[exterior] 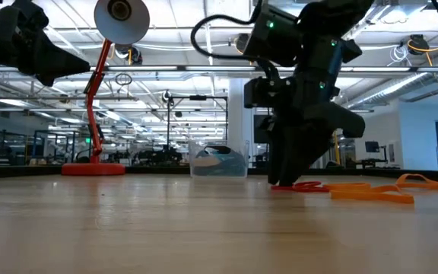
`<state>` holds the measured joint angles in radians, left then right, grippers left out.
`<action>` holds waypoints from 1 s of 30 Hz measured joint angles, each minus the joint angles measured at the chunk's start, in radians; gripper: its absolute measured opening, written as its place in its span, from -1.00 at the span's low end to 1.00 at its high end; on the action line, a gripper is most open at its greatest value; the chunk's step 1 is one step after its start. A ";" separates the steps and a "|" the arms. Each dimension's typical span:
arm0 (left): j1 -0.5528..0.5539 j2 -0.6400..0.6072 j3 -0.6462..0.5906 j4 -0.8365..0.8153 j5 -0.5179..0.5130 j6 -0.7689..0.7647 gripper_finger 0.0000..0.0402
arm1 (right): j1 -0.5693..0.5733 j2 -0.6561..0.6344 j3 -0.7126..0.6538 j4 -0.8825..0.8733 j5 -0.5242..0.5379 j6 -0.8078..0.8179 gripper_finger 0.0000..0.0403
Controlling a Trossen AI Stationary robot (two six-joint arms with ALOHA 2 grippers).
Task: Pick and place rubber bands into bin
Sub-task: Put the red rubber band into the transparent bin
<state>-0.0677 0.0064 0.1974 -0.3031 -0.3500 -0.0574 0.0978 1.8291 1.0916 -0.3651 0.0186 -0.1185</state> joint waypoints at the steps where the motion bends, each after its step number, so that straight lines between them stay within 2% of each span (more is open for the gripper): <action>1: 0.000 0.000 0.000 -0.003 0.000 0.000 -0.69 | -0.004 0.006 0.001 0.000 -0.001 -0.005 -0.26; 9: 0.000 0.000 0.000 -0.010 0.000 -0.003 -0.69 | -0.023 0.044 0.003 -0.005 -0.017 -0.006 -0.41; 22: 0.000 0.000 0.000 -0.010 0.000 0.000 -0.69 | -0.025 0.048 0.001 -0.002 -0.040 -0.051 -0.96; 30: 0.000 0.000 0.000 -0.010 0.000 -0.002 -0.69 | -0.022 0.043 -0.001 0.000 0.002 -0.031 -0.99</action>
<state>-0.0677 0.0065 0.1974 -0.3134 -0.3504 -0.0595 0.0753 1.8721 1.0908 -0.3648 0.0202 -0.1493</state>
